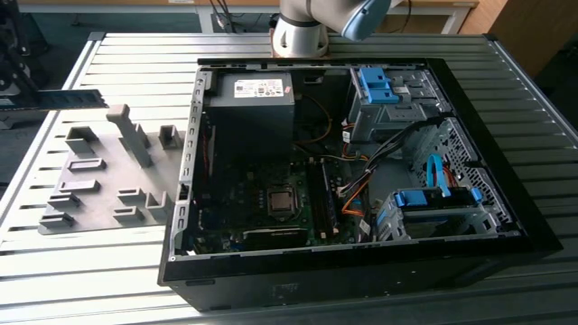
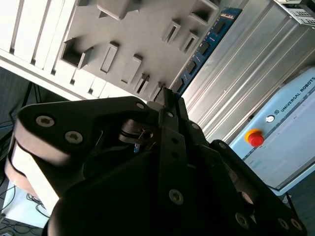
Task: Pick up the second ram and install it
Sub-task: 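Pick up the second ram and move it above second insertion slot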
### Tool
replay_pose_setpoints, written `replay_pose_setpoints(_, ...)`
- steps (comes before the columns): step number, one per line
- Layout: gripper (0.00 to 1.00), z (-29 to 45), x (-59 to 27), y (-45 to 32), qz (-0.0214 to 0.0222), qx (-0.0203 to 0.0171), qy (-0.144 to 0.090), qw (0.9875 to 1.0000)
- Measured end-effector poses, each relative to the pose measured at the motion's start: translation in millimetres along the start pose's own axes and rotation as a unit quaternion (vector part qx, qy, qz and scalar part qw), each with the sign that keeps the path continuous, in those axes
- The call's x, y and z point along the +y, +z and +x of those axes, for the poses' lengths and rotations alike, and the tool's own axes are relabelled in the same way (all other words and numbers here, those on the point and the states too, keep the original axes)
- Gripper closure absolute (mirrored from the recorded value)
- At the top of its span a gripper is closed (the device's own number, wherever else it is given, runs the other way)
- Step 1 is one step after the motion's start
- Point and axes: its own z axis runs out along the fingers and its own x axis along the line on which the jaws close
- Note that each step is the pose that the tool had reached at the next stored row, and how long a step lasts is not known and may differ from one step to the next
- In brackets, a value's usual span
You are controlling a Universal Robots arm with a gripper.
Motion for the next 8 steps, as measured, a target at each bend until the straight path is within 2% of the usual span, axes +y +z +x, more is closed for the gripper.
replay_pose_setpoints(8, 0.86, 0.1, -5.7, -0.1, 0.0000, 0.0000, 0.000, 1.0000)
